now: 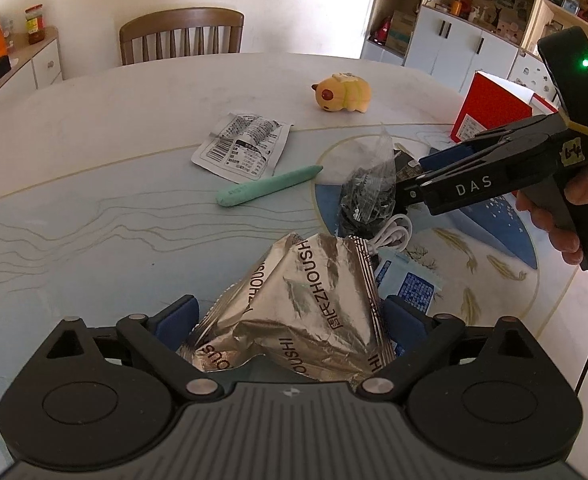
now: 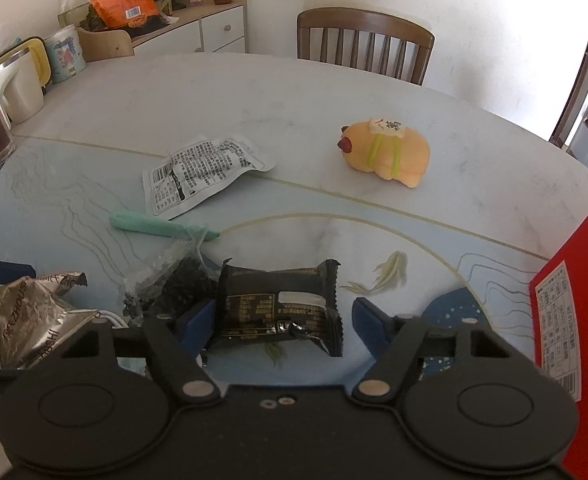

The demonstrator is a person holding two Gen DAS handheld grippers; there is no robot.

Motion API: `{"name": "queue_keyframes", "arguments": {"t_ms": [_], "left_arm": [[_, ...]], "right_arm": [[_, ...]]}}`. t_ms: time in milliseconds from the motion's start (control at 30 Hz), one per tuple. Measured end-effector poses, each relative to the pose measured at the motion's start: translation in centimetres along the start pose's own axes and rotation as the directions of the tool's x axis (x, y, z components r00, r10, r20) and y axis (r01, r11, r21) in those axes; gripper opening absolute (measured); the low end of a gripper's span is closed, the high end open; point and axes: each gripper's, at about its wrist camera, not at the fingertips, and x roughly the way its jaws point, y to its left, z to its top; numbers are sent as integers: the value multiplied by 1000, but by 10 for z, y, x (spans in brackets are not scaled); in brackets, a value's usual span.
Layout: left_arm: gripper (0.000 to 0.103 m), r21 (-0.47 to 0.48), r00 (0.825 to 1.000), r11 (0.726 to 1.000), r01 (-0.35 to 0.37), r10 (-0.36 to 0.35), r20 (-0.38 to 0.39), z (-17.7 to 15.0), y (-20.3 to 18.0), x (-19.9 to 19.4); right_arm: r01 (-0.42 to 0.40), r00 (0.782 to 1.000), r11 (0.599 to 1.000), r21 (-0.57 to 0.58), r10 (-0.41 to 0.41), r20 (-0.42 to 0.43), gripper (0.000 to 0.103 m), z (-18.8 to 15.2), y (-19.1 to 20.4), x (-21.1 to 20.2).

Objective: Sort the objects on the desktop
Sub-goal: 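Grasp the silver foil bag with the left tool while the right tool grasps the dark wrapped snack, then lift both held packages and carry them toward the red shoebox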

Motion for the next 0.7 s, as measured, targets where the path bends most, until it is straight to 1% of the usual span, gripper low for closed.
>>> {"name": "queue_keyframes", "arguments": {"t_ms": [100, 200, 367, 467, 700], "left_arm": [[92, -14, 1000, 1000, -5, 5, 5, 0, 2, -2], [84, -22, 1000, 1000, -8, 9, 13, 0, 3, -3], [76, -28, 1000, 999, -19, 20, 20, -1, 5, -5], [74, -36, 1000, 999, -23, 24, 17, -1, 6, -6], [58, -48, 999, 999, -27, 28, 18, 3, 6, -7]], "right_arm": [[-4, 1000, 1000, -2, 4, -4, 66, 0, 1, 0], [-6, 1000, 1000, -1, 6, -6, 63, 1, 1, 0], [5, 1000, 1000, 5, -5, -3, 59, 0, 0, -1], [11, 1000, 1000, 18, -11, -6, 58, -1, -3, -4], [37, 999, 999, 38, -37, 0, 56, -4, -10, -15]]}}
